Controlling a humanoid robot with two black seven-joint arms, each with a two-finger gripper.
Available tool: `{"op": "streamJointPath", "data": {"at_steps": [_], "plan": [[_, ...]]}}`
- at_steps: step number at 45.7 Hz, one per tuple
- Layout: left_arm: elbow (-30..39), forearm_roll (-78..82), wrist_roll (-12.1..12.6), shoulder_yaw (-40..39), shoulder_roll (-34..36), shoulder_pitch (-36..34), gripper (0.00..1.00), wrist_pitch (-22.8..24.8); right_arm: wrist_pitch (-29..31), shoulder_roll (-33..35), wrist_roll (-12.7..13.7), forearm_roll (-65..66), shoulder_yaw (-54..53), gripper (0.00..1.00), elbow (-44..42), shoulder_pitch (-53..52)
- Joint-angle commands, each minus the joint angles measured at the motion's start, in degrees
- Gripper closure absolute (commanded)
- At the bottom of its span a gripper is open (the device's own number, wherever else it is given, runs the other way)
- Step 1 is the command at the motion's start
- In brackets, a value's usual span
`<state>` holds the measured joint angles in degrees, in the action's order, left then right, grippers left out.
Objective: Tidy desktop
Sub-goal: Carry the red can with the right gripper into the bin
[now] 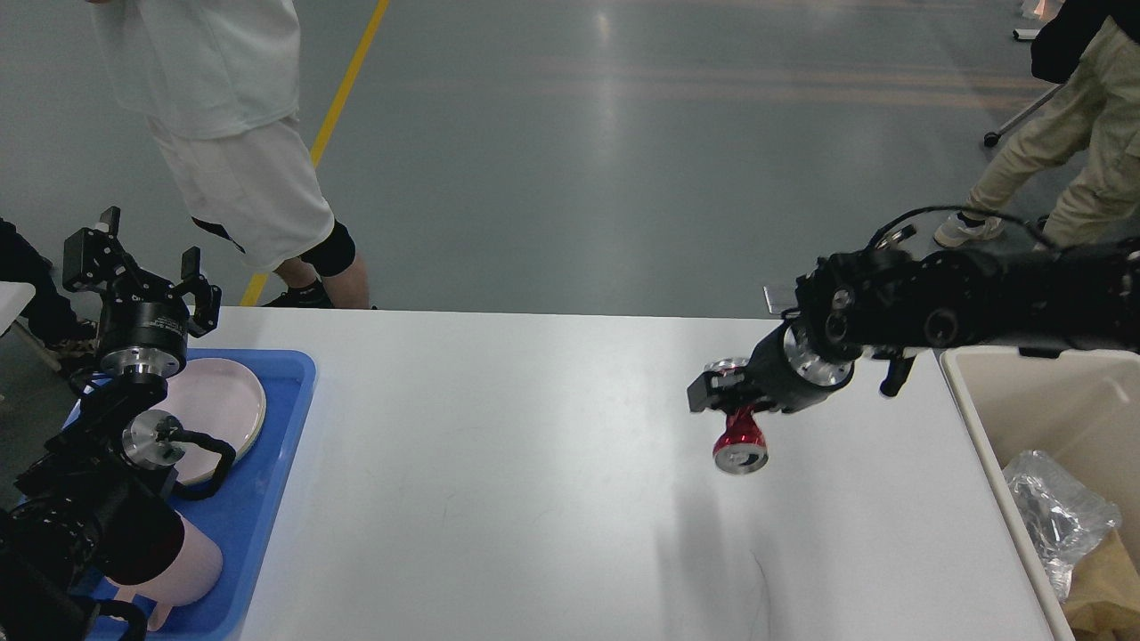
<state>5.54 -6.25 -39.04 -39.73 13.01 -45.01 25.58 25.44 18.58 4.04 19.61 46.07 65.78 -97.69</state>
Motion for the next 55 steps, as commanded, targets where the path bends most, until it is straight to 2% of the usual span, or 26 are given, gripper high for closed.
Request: {"op": "streamJointPath", "data": {"at_steps": [1, 6, 12, 18, 25, 34, 37, 38, 39, 41, 43, 44, 48, 55], "plan": [[0.0, 0.0, 0.0, 0.0, 0.0, 0.0, 0.03, 0.0, 1.2, 7.1, -0.1, 0.0, -0.1, 1.0, -0.1, -7.7], [0.0, 0.0, 0.0, 0.0, 0.0, 0.0, 0.03, 0.0, 1.9, 10.9, -0.1, 0.1, 0.0, 1.0, -0.3, -10.8], [0.0, 0.0, 0.0, 0.0, 0.0, 0.0, 0.03, 0.0, 0.8, 12.9, -0.1, 0.1, 1.6, 1.0, -1.4, -8.3], [0.0, 0.0, 0.0, 0.0, 0.0, 0.0, 0.03, 0.0, -1.8, 15.5, -0.1, 0.0, 2.3, 1.0, -7.2, 1.7], [0.0, 0.0, -0.1, 0.0, 0.0, -0.1, 0.03, 0.0, -8.2, 19.3, -0.1, 0.1, 0.9, 1.0, -15.5, 13.7], [0.0, 0.0, 0.0, 0.0, 0.0, 0.0, 0.03, 0.0, -18.2, 19.4, -0.1, -0.1, -0.4, 1.0, -27.2, 28.5], [0.0, 0.0, 0.0, 0.0, 0.0, 0.0, 0.03, 0.0, -19.6, 19.0, -0.1, 0.0, -2.4, 1.0, -31.3, 33.8], [0.0, 0.0, 0.0, 0.0, 0.0, 0.0, 0.03, 0.0, -20.0, 18.9, -0.1, 0.0, -3.4, 0.96, -33.3, 36.1], [0.0, 0.0, 0.0, 0.0, 0.0, 0.0, 0.03, 0.0, -20.4, 18.7, -0.1, 0.0, -4.0, 0.84, -34.7, 37.5], [0.0, 0.0, 0.0, 0.0, 0.0, 0.0, 0.03, 0.0, -20.6, 17.7, -0.2, 0.0, -4.5, 0.5, -37.4, 39.8], [0.0, 0.0, 0.0, 0.0, 0.0, 0.0, 0.03, 0.0, -20.9, 16.3, -0.3, 0.0, -4.8, 0.06, -40.5, 41.8], [0.0, 0.0, 0.0, 0.0, 0.0, 0.0, 0.03, 0.0, -21.0, 15.6, -0.3, 0.0, -4.9, 0.0, -41.9, 42.6], [0.0, 0.0, -0.1, 0.0, 0.0, 0.0, 0.03, 0.0, -20.9, 13.2, -0.3, 0.0, -4.9, 0.0, -46.1, 46.4], [0.0, 0.0, 0.0, 0.0, 0.0, 0.0, 0.03, 0.0, -20.8, 12.4, -0.3, 0.0, -5.0, 0.0, -47.8, 49.1]]}}
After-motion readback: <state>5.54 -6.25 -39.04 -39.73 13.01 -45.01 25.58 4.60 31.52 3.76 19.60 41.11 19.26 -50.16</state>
